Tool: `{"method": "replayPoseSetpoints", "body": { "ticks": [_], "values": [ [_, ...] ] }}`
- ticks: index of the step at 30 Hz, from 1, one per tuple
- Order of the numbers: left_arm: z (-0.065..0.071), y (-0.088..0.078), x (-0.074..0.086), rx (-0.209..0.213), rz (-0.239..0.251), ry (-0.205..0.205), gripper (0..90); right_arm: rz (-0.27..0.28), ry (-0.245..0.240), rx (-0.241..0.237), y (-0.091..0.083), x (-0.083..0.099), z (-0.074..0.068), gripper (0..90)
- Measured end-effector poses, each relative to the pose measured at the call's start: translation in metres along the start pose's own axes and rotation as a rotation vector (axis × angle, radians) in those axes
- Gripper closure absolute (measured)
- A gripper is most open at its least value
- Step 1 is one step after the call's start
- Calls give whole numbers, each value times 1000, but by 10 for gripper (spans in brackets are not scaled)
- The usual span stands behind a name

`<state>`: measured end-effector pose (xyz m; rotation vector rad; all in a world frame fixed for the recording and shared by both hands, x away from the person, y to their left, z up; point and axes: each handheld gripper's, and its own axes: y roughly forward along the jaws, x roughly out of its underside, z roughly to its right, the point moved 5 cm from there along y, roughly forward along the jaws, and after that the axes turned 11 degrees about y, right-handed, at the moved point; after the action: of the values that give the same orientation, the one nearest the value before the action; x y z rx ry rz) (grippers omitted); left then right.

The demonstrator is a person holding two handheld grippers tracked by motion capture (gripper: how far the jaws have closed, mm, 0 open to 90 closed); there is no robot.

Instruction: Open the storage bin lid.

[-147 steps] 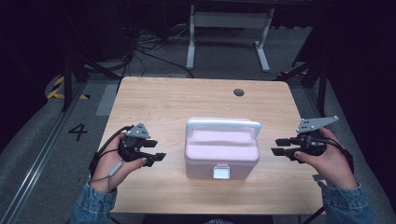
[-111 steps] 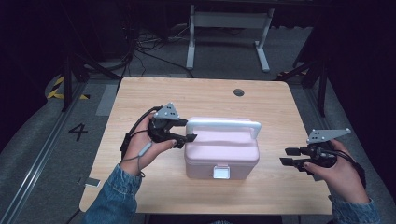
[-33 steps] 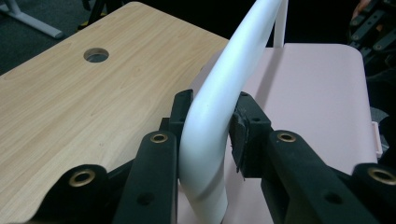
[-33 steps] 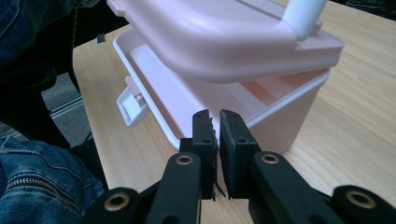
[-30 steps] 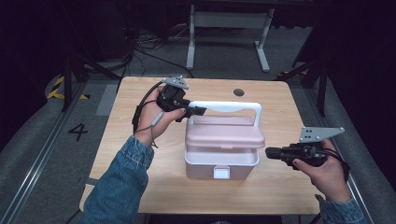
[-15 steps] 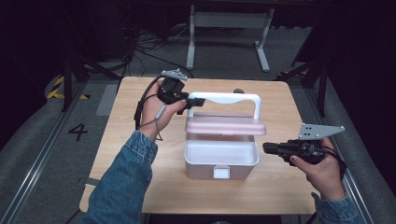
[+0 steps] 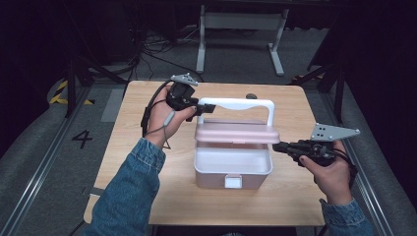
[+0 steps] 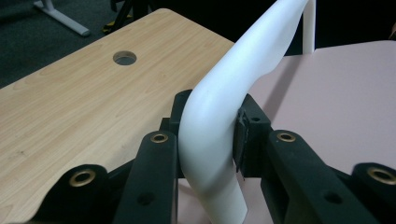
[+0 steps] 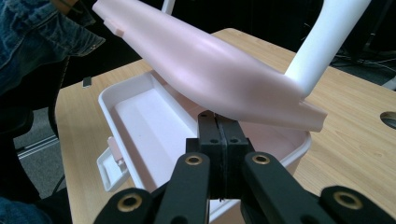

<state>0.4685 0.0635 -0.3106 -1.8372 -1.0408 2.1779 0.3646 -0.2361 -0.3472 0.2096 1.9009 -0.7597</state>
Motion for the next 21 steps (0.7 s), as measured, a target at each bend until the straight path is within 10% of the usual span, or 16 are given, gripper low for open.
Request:
{"method": "replayPoseSetpoints", "body": {
  "ticks": [10,21],
  "values": [
    [2,-20,5,-70,25,63,464,2,15,-6,1,0,2,900],
    [33,-60,24,-109,19,154,427,15,29,-7,2,-4,2,900]
  ]
}}
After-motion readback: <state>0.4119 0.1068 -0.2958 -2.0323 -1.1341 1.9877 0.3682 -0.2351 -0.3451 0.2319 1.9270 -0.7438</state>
